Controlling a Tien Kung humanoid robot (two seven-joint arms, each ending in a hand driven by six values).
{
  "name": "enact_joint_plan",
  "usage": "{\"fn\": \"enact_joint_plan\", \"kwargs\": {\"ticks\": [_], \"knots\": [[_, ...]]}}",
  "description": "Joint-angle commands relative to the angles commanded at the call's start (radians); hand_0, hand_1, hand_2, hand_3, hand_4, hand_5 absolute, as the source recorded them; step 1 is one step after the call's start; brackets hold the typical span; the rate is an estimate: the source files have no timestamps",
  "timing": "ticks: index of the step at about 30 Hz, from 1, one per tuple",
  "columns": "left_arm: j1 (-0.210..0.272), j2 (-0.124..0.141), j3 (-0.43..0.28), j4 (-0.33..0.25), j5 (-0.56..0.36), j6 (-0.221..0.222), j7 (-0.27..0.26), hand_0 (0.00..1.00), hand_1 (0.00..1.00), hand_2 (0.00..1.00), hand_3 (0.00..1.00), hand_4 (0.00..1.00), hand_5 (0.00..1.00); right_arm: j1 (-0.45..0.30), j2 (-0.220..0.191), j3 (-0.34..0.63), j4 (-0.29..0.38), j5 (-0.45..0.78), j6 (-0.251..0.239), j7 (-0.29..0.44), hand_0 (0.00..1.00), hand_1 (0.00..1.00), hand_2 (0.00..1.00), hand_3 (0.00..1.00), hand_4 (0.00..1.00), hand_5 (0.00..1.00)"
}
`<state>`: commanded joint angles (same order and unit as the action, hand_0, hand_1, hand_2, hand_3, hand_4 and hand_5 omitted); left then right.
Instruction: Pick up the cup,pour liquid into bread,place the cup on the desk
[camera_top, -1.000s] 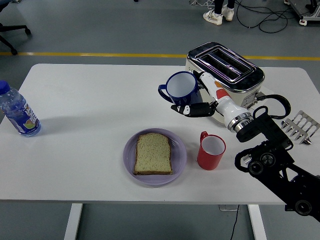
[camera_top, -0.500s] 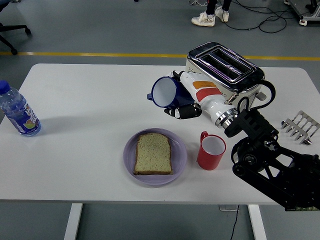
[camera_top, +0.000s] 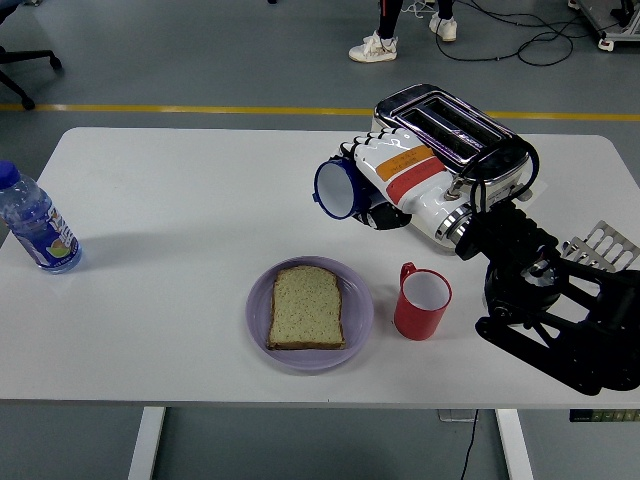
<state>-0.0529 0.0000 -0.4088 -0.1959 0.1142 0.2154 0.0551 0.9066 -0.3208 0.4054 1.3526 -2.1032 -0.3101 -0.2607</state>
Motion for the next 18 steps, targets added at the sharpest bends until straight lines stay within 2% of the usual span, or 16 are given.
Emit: {"fn": "enact_joint_plan", "kwargs": {"ticks": [10, 15, 18], "knots": [[0.002, 0.0, 0.0, 0.0, -0.004, 0.0, 0.0, 0.644, 0.658, 0.676, 0.521, 0.245, 0.85, 0.095, -0.026, -0.106, -0.005, -0.097, -0.002, -0.024, 0.403, 0.293, 0.454, 0.494, 0.659, 0.002], [0.004, 0.0, 0.001, 0.0, -0.006, 0.001, 0.0, 0.644, 0.658, 0.676, 0.521, 0.244, 0.847, 0.141, -0.04, -0.18, 0.016, -0.166, 0.047, -0.065, 0.418, 0.296, 0.462, 0.502, 0.656, 0.002], [0.005, 0.0, 0.003, 0.001, -0.008, 0.0, 0.0, 0.644, 0.658, 0.676, 0.521, 0.245, 0.847, 0.164, -0.045, -0.229, 0.027, -0.166, 0.063, -0.082, 0.409, 0.283, 0.474, 0.518, 0.627, 0.002]]}}
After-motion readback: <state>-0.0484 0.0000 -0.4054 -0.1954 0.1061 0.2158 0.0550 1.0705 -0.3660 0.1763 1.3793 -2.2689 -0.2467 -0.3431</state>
